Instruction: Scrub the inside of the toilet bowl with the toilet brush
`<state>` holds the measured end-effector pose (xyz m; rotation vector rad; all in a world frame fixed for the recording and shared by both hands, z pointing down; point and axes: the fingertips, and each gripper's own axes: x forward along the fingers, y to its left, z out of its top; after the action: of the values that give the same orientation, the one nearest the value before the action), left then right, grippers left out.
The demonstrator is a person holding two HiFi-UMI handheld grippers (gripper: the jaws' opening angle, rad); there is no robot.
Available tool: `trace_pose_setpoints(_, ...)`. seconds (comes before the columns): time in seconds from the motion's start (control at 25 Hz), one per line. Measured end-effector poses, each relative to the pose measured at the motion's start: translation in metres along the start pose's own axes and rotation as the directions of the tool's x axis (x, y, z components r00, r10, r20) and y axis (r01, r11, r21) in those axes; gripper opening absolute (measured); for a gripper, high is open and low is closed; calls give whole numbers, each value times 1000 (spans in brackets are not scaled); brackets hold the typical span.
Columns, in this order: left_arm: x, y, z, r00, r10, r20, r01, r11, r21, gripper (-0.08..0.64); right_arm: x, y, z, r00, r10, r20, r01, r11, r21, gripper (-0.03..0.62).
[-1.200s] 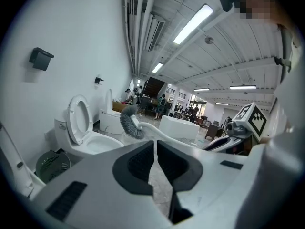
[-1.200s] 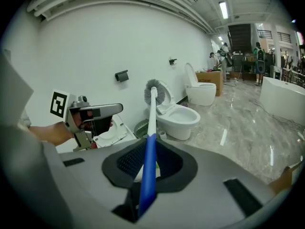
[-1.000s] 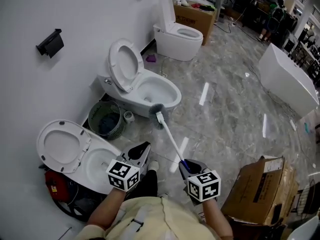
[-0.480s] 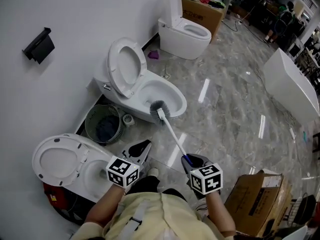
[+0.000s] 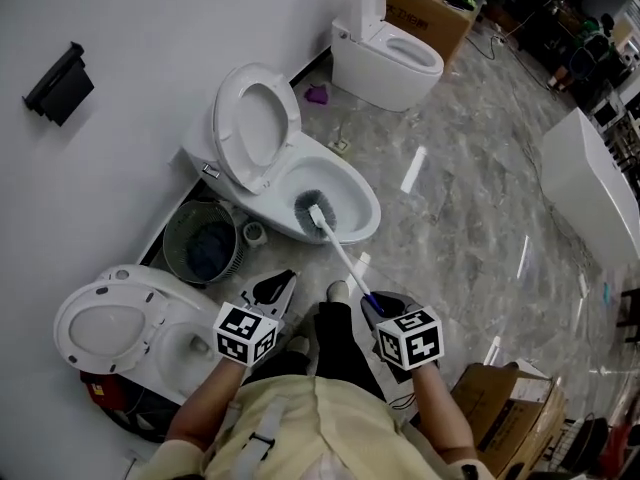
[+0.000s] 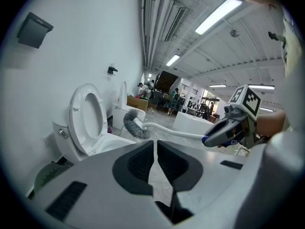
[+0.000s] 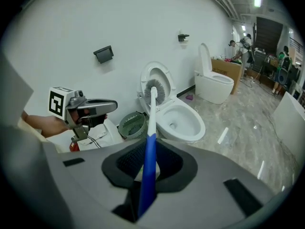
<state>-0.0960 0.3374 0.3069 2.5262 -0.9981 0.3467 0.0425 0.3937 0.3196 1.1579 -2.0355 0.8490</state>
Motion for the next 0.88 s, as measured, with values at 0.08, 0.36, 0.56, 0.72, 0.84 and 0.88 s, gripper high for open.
trace_pose_setpoints(0.08, 16, 13, 4, 1000, 25, -2, -25, 999, -23, 32, 14, -17, 14, 1000, 17, -15, -18, 1000, -11, 72)
trace_pose_setpoints(0.36, 94, 52, 22, 993, 112, 21, -110, 992, -65, 32, 60, -91, 72, 993, 64, -103, -78, 988, -136, 72)
trace_pose_setpoints(0.56, 147, 73, 29, 988, 157, 6, -156, 984, -81, 32, 94, -145, 93, 976, 100, -194, -135, 976, -173, 71)
trace_pose_setpoints(0.72, 182, 85, 28, 980, 196, -34, -199, 970, -136, 32, 122, -184, 101, 959, 124, -255, -176, 965, -193, 71)
trace_pose_setpoints(0.84, 196, 94, 24, 972, 227, -57, -233, 963, -133, 32, 146, -200, 100, 944, 148, -294, -211, 958, -195, 72)
trace_pose_setpoints(0.88, 200, 99, 22, 969, 238, -64, -245, 960, -133, 32, 153, -204, 100, 940, 156, -304, -222, 955, -195, 72)
